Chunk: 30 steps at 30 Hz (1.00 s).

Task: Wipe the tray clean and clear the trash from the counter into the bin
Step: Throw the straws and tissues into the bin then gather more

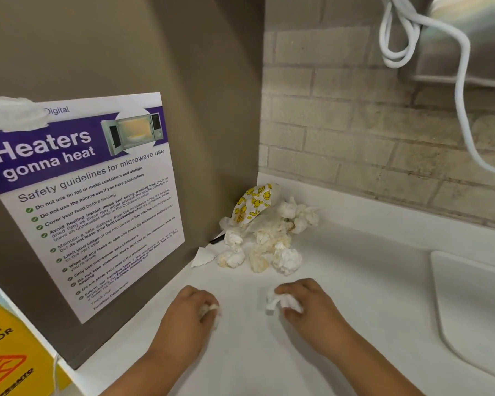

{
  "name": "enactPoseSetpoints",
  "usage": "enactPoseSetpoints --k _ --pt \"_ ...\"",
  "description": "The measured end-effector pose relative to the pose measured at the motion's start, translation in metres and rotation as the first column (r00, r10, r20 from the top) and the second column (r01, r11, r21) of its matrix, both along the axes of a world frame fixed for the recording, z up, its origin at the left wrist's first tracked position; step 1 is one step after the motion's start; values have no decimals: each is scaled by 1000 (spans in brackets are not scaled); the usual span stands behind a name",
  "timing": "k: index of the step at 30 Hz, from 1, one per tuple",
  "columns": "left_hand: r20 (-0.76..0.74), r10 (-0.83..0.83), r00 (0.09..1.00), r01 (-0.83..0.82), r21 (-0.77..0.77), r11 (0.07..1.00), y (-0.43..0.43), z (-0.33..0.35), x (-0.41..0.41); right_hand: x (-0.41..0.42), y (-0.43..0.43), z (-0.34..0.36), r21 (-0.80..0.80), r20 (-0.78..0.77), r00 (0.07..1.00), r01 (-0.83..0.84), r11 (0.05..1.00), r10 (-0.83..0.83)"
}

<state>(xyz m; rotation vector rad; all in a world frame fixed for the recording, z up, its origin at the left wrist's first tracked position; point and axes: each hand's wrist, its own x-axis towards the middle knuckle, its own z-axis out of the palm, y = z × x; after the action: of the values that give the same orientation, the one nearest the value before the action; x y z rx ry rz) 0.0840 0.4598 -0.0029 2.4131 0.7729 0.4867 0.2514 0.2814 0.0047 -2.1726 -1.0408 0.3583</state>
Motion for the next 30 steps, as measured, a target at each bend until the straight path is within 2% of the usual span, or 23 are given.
enactPoseSetpoints --k 3,6,7,10,13,15,17,18,20,22,24,26,30 --pt "156 70 985 -31 -244 969 -14 14 11 -19 12 11 103 -91 995 -24 994 34" --pt "220 61 974 72 -549 833 -31 24 16 -38 24 23 224 -248 967 -1 975 58" --pt "240 51 969 109 -606 788 -36 27 16 -43 27 26 257 -280 957 0 966 75" --pt "199 79 977 61 -610 790 -38 29 12 -50 34 28 268 -268 956 -43 962 117" --pt "195 103 975 45 -635 771 -31 26 5 -48 36 24 166 -249 951 -146 975 185" --pt "191 90 977 45 -604 796 -27 23 1 -39 35 20 94 -246 937 -232 968 248" --pt "183 92 979 27 -562 826 -23 22 -4 -24 36 16 77 -185 939 -281 957 290" --pt "178 97 979 16 -545 838 -21 21 -6 -13 37 15 87 -101 954 -273 958 281" --pt "158 125 979 -24 -525 851 -17 22 -10 12 40 11 91 156 973 -183 979 167" --pt "158 153 976 -49 -521 852 -15 24 -13 32 40 12 17 350 937 -14 1000 8" --pt "163 156 974 -52 -511 858 -15 26 -17 45 37 11 -152 403 914 106 983 -37" --pt "154 159 975 -61 -504 861 -13 25 -22 50 34 7 -260 406 914 146 954 -29" --pt "127 177 976 -90 -505 859 -10 24 -29 46 28 -4 -216 385 919 173 961 -79"
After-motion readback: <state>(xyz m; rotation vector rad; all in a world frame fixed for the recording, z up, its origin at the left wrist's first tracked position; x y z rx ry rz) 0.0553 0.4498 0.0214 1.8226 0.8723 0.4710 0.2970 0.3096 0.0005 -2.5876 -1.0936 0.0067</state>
